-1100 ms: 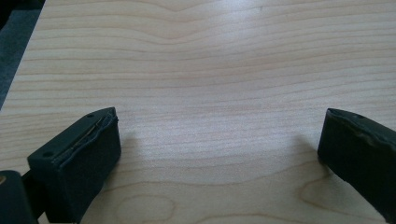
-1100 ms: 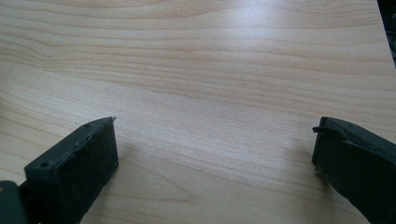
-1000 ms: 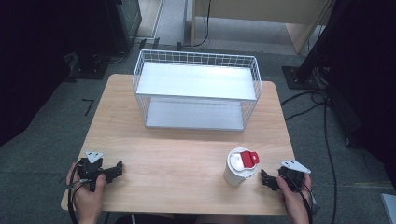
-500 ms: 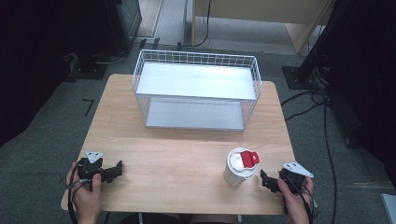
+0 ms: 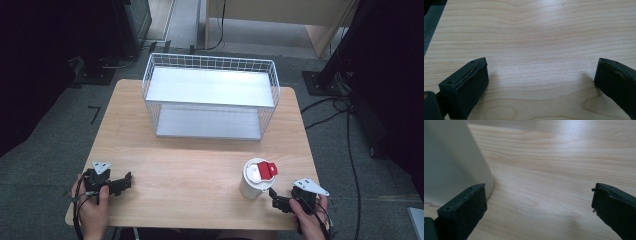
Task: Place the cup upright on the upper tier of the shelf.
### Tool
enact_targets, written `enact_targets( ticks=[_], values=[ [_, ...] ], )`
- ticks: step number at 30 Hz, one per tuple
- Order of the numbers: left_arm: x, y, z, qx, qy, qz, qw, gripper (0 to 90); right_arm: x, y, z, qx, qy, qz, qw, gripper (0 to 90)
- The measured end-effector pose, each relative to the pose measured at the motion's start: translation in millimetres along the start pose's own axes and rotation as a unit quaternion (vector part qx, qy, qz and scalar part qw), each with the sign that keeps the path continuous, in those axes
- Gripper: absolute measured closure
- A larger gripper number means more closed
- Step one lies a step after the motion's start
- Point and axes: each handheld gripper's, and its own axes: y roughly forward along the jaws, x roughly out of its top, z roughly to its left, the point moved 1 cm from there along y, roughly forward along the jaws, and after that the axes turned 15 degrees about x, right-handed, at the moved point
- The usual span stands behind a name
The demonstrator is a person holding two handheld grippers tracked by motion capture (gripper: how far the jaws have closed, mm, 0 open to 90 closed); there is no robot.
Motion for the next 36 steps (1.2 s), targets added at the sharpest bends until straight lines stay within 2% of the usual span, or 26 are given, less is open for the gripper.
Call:
enact_targets(
  ticks=[8, 11, 14, 22, 25, 31, 36],
  values=[
    [0.0, 0.0, -0.2, -0.001, 0.000, 0.000, 1.0000, 0.0, -2.0, -6.2, 19.5, 0.026, -0.015, -0.018, 0.9994, 0.1],
    [0.1, 0.0, -0.2, -0.001, 0.001, 0.000, 1.0000, 0.0, -2.3, -6.9, 24.4, 0.025, -0.025, -0.019, 0.9992, 1.1],
    [0.1, 0.0, -0.2, -0.002, 0.002, 0.000, 1.0000, 0.0, -3.6, -9.7, 29.1, 0.048, -0.031, -0.020, 0.9982, 3.9],
    [0.1, -0.1, -0.4, -0.003, 0.003, 0.000, 1.0000, 0.0, 0.3, -5.9, 44.7, 0.076, -0.050, -0.029, 0.9954, 3.6],
    [0.1, -0.2, -0.4, -0.003, 0.003, -0.001, 1.0000, 0.0, 2.4, -5.7, 48.0, 0.088, -0.049, -0.037, 0.9942, 2.9],
    [0.1, -0.2, -0.4, -0.004, 0.005, -0.001, 1.0000, 0.0, 8.8, -4.2, 54.0, 0.109, -0.032, -0.066, 0.9913, 3.1],
    [0.1, -0.2, -0.6, -0.005, 0.006, -0.001, 1.0000, 0.0, 12.4, -1.0, 58.5, 0.111, -0.033, -0.077, 0.9904, 4.0]
  ],
)
